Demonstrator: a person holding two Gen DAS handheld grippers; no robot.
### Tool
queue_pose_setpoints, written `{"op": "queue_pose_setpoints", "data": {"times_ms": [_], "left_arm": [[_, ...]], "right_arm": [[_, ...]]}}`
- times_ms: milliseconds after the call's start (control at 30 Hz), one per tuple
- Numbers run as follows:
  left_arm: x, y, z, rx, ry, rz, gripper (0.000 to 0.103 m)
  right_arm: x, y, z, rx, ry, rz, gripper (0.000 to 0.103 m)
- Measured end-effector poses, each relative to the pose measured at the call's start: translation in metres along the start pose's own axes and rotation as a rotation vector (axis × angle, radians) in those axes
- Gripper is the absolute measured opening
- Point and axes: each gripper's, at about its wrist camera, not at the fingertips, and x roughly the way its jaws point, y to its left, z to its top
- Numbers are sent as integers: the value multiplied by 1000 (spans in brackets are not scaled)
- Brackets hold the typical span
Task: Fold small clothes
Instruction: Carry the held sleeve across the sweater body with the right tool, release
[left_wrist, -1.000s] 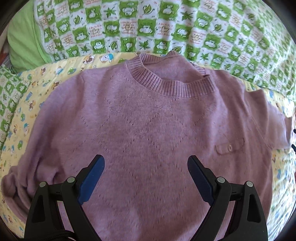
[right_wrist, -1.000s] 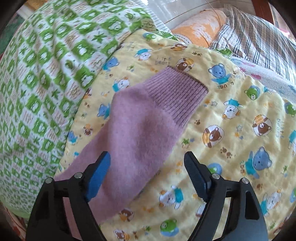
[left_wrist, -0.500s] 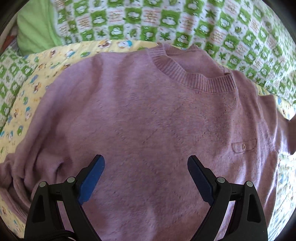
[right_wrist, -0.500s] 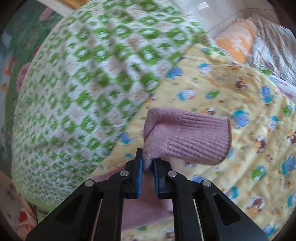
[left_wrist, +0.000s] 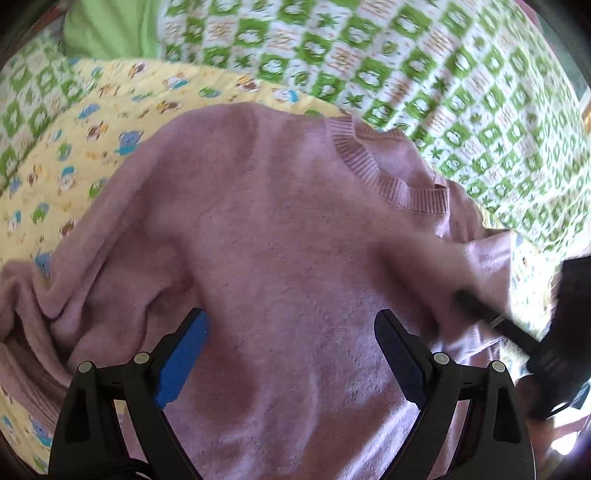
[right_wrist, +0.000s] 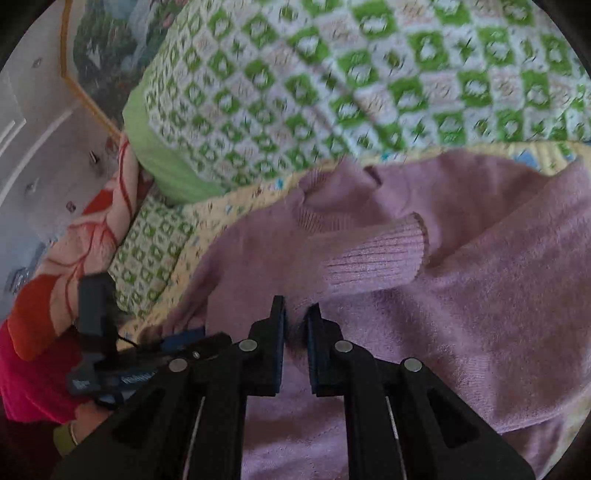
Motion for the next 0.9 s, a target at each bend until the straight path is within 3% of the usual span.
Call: {"op": "queue_pose_setpoints", "data": {"times_ms": [100, 233, 333, 500, 600, 733, 800, 833, 867, 900], "left_arm": [[4, 11, -2, -36, 29, -28, 92], [14, 1, -8, -46, 76, -81, 92], [21, -19, -12, -4, 94, -93, 92], [41, -56, -22, 89, 134, -57, 94], [52, -63, -24, 62, 174, -58, 94], [55, -74, -25, 61, 150, -34, 94], [60, -74, -23, 53, 129, 25, 86], [62, -71, -21, 42, 123, 31, 69], [64, -66, -18, 26, 120, 35, 43], [64, -60, -15, 10, 114, 28, 25]], "right_arm": [[32, -5, -20, 13, 121, 44, 24], [27, -17, -40, 92, 152, 184, 65], [8, -27, -47, 130, 117, 206, 65], [-51, -61, -52, 202, 17, 105, 65], [-76, -73, -52, 232, -34, 41, 65], [-105, -91, -59, 275, -86, 2, 65], [-109, -96, -64, 293, -99, -11, 65], [-111, -98, -67, 301, -101, -14, 65], [-113, -102, -70, 307, -102, -21, 65], [-113, -103, -72, 312, -103, -35, 65]]}}
